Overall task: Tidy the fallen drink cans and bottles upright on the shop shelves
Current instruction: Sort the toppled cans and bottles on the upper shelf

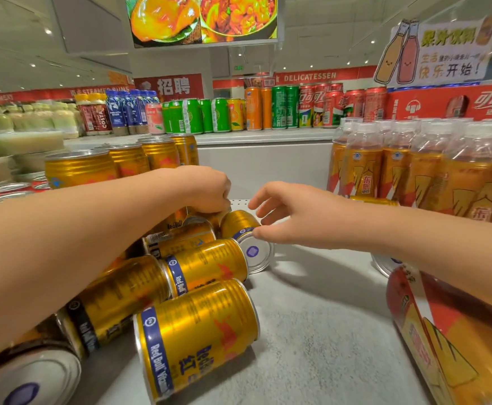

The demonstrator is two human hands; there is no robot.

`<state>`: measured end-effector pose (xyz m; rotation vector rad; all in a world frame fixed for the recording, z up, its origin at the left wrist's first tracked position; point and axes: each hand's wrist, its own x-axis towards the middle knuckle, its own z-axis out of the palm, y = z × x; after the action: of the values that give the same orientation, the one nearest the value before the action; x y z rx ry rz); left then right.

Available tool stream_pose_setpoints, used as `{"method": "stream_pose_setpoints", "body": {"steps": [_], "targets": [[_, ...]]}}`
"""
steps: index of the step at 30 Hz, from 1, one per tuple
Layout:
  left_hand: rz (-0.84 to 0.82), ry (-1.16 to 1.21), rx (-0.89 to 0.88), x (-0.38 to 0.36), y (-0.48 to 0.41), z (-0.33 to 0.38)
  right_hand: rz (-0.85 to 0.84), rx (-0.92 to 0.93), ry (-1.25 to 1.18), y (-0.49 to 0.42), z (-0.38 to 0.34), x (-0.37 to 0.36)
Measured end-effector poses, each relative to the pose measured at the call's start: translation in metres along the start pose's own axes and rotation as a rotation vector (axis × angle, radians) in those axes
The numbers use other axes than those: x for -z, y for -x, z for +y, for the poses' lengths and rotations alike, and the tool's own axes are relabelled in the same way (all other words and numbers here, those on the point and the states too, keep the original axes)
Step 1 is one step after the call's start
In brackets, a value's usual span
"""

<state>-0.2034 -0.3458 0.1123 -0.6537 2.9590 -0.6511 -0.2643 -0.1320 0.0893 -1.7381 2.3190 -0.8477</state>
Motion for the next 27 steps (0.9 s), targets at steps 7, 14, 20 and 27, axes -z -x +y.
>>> {"method": "stream_pose_setpoints", "body": {"steps": [7, 14, 20, 27], "targets": [[-0.019, 0.094, -0.07, -0.003, -0.001, -0.001, -0.112, -0.084, 0.116, 0.002, 0.007, -0.005], [-0.027, 0.126, -0.05, -0.004, -0.002, 0.0, -0.104, -0.105, 0.139, 0.0, 0.011, -0.005], [-0.007, 0.128, -0.064, 0.003, 0.005, 0.002, -0.064, -0.135, 0.229, -0.007, 0.011, -0.019], [-0.007, 0.189, -0.056, 0.012, 0.013, 0.0, -0.054, -0.15, 0.203, -0.02, 0.005, -0.025]]}}
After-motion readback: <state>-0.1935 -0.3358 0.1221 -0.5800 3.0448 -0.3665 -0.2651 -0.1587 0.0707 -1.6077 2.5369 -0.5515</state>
